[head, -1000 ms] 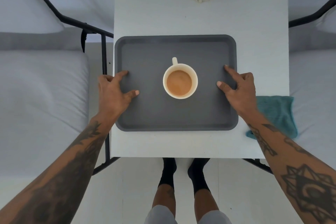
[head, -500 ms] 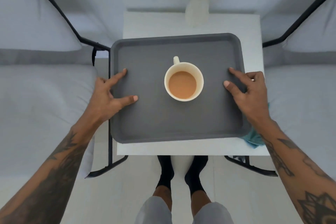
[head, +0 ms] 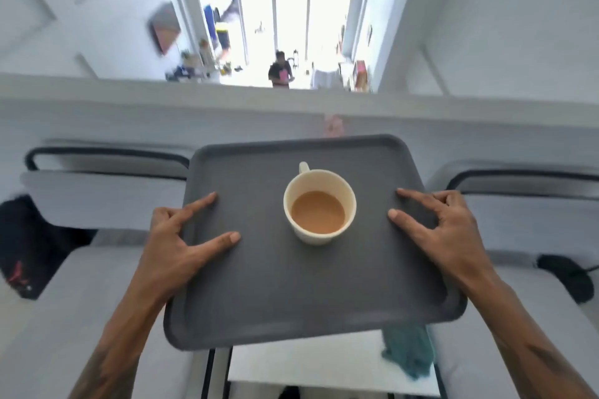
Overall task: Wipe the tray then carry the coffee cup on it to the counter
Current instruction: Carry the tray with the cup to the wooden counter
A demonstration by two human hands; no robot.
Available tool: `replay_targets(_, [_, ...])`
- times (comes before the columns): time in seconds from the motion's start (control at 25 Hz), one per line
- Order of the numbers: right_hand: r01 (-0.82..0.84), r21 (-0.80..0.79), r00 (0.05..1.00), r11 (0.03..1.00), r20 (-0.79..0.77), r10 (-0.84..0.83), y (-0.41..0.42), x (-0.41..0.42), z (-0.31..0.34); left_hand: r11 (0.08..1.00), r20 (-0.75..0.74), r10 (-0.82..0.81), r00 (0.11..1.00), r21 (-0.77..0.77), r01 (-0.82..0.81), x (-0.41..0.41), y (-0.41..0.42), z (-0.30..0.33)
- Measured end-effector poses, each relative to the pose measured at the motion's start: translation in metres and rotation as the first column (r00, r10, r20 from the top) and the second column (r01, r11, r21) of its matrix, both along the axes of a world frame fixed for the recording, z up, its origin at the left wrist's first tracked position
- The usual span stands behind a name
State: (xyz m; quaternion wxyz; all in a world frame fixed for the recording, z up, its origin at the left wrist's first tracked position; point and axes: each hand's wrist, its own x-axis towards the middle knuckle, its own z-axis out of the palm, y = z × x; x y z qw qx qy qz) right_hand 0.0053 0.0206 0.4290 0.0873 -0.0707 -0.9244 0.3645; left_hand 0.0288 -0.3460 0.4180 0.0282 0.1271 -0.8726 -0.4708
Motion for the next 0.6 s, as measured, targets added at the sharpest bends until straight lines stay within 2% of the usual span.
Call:
replay_targets(0.2, [-0.123, -0.006, 0.992, 0.992, -0.014, 0.123, -0.008, -0.006, 0.086, 0.996, -0.091, 0.080, 0.993, -0.038, -0.084, 0.035, -0.008, 0.085])
replay_targets(0.32, [-0.215, 0.009, 0.976, 0.977, -0.042, 0.215, -0.014, -0.015, 0.116, 0.982, -0.140, 0.163, 0.977, -0.073, -0.175, 0.057, -0.004, 0.119])
replay_targets(0.6, [-0.483, 0.076, 0.873, 0.873, -0.036, 0.486, -0.037, -0.024, 0.159, 0.903, -0.179, 0.395, 0.901, -0.102, -0.417, 0.132, 0.004, 0.155])
